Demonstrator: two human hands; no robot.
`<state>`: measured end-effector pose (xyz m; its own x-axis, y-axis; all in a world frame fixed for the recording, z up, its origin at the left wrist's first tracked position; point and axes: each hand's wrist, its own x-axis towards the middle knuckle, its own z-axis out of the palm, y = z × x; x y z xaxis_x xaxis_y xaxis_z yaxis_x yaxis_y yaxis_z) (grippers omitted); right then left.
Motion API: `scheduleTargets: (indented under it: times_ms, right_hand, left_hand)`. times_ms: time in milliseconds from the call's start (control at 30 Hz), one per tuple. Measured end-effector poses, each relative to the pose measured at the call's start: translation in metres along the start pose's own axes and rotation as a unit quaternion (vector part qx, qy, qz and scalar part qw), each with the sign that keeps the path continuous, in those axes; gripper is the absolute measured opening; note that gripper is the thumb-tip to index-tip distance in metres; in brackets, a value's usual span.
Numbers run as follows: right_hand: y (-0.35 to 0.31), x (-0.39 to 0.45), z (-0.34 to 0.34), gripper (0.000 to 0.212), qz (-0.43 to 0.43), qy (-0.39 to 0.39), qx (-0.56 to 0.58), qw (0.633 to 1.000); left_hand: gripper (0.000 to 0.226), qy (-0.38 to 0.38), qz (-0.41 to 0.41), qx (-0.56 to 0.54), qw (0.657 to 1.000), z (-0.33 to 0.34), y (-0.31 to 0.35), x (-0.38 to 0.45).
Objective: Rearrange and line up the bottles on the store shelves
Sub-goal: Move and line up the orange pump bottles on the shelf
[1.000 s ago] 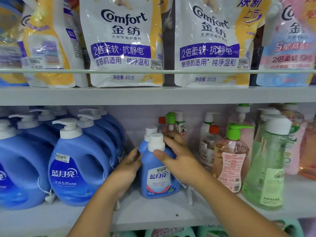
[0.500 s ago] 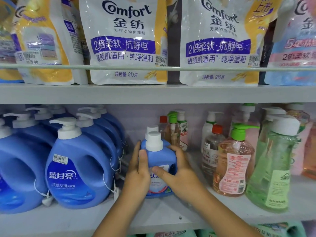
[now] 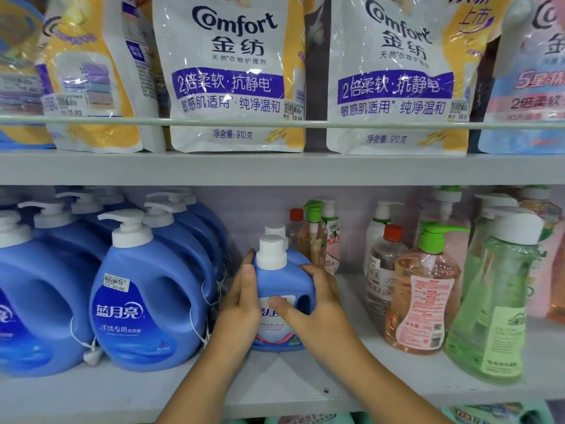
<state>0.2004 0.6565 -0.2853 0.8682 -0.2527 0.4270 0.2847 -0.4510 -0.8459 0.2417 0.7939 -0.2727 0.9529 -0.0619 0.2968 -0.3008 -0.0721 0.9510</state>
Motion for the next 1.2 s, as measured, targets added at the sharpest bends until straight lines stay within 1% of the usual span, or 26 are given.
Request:
scheduleTargets:
  times_ms: [67, 133, 200, 333, 400, 433, 467, 500, 533, 600, 633, 700, 733, 767, 833, 900, 967, 1000, 1033, 1100, 1133, 1200]
  right_hand:
    - [0.002, 0.000, -0.004, 0.063, 0.004, 0.001, 0.012, 1.000]
    - [0.005, -0.001, -0.006, 0.068, 0.006, 0.003, 0.011, 1.000]
    - [0.006, -0.001, -0.004, 0.067, 0.010, -0.003, 0.004, 1.000]
    - [-0.003, 0.003, -0.013, 0.055, 0.039, -0.011, 0.032, 0.999]
    - [-0.018, 0.019, -0.030, 0.041, 0.045, 0.023, 0.037, 0.998]
    - [-0.026, 0.033, -0.039, 0.033, 0.045, 0.056, 0.034, 0.997]
    - [-0.032, 0.048, -0.048, 0.030, 0.046, 0.087, 0.023, 0.995]
    - [-0.037, 0.066, -0.054, 0.033, 0.052, 0.105, 0.002, 0.993]
    - [-0.040, 0.083, -0.058, 0.043, 0.061, 0.102, -0.022, 0.993]
    - [-0.040, 0.112, -0.054, 0.065, 0.106, 0.059, -0.061, 0.991]
    - [-0.037, 0.121, -0.049, 0.068, 0.128, 0.033, -0.082, 0.988]
    - [-0.034, 0.131, -0.039, 0.058, 0.142, -0.009, -0.138, 0.980]
    - [-0.033, 0.133, -0.036, 0.053, 0.137, -0.011, -0.155, 0.978]
    - [-0.031, 0.134, -0.036, 0.048, 0.137, -0.001, -0.160, 0.978]
    - [-0.027, 0.132, -0.040, 0.041, 0.147, 0.036, -0.169, 0.974]
    - [-0.024, 0.123, -0.047, 0.044, 0.141, 0.081, -0.175, 0.971]
    - [-0.020, 0.112, -0.055, 0.047, 0.111, 0.107, -0.187, 0.970]
    - [-0.023, 0.103, -0.059, 0.045, 0.100, 0.108, -0.201, 0.969]
    - [-0.025, 0.093, -0.063, 0.040, 0.092, 0.105, -0.213, 0.967]
    - [-0.031, 0.071, -0.073, 0.030, 0.069, 0.107, -0.215, 0.968]
    - [-0.036, 0.057, -0.077, 0.030, 0.050, 0.116, -0.209, 0.970]
    - [-0.043, 0.033, -0.084, 0.033, 0.023, 0.146, -0.182, 0.972]
  left_hand:
    - [0.058, 0.001, -0.001, -0.001, 1.000, 0.000, -0.001, 0.000]
    - [0.076, 0.006, -0.001, -0.009, 1.000, 0.001, -0.003, 0.001]
    - [0.083, 0.013, -0.004, -0.018, 1.000, 0.001, -0.003, 0.002]
    - [0.081, 0.004, 0.000, -0.016, 1.000, 0.000, -0.005, 0.001]
    - [0.081, 0.004, 0.004, -0.020, 1.000, 0.000, -0.004, 0.000]
    - [0.079, 0.004, 0.006, -0.021, 1.000, 0.000, -0.003, -0.001]
    - [0.074, 0.005, 0.008, -0.024, 1.000, 0.001, -0.001, -0.002]
    - [0.071, 0.007, 0.010, -0.028, 1.000, 0.001, 0.000, -0.003]
    - [0.069, 0.008, 0.012, -0.031, 0.999, 0.002, 0.001, -0.004]
    - [0.070, 0.011, 0.015, -0.033, 0.999, 0.002, 0.001, -0.005]
    - [0.070, 0.012, 0.017, -0.032, 0.999, 0.002, 0.001, -0.005]
    - [0.064, 0.013, 0.018, -0.036, 0.999, 0.001, -0.002, -0.005]
    - [0.057, 0.012, 0.016, -0.037, 0.999, 0.001, -0.002, -0.005]
    - [0.050, 0.014, 0.015, -0.033, 0.999, 0.001, -0.003, -0.004]
    - [0.044, 0.030, 0.020, -0.023, 0.999, 0.001, -0.002, -0.005]
    - [0.041, 0.061, 0.018, -0.032, 0.997, 0.001, 0.005, -0.011]
    - [0.056, 0.097, 0.058, -0.046, 0.993, 0.000, 0.015, -0.025]
    - [0.057, 0.114, 0.086, -0.051, 0.988, 0.001, 0.022, -0.035]
    - [0.051, 0.119, 0.117, -0.054, 0.985, 0.004, 0.029, -0.047]
    - [0.038, 0.088, 0.158, -0.040, 0.983, 0.014, 0.043, -0.071]
    - [0.036, 0.052, 0.156, -0.038, 0.986, 0.022, 0.048, -0.080]
    - [0.039, -0.040, 0.114, -0.041, 0.992, 0.042, 0.052, -0.088]
